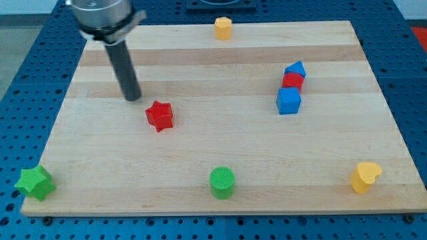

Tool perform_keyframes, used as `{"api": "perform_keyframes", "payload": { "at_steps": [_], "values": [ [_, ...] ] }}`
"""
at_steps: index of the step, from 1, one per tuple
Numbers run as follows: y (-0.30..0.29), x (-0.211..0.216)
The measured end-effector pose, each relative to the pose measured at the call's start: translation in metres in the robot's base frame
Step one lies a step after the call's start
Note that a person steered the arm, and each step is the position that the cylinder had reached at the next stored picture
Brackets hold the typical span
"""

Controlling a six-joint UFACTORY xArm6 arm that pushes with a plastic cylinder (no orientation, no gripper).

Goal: Place the red star below the blue cube

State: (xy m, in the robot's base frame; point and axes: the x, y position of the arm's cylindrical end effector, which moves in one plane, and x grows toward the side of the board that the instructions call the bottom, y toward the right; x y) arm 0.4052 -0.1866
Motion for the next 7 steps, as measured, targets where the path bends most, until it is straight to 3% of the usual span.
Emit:
{"api": "perform_keyframes", "payload": {
  "at_steps": [1,4,5,7],
  "values": [
    [-0.012,0.022],
    [0.167,0.05],
    [0.182,0.05],
    [0.123,0.05]
  ]
}}
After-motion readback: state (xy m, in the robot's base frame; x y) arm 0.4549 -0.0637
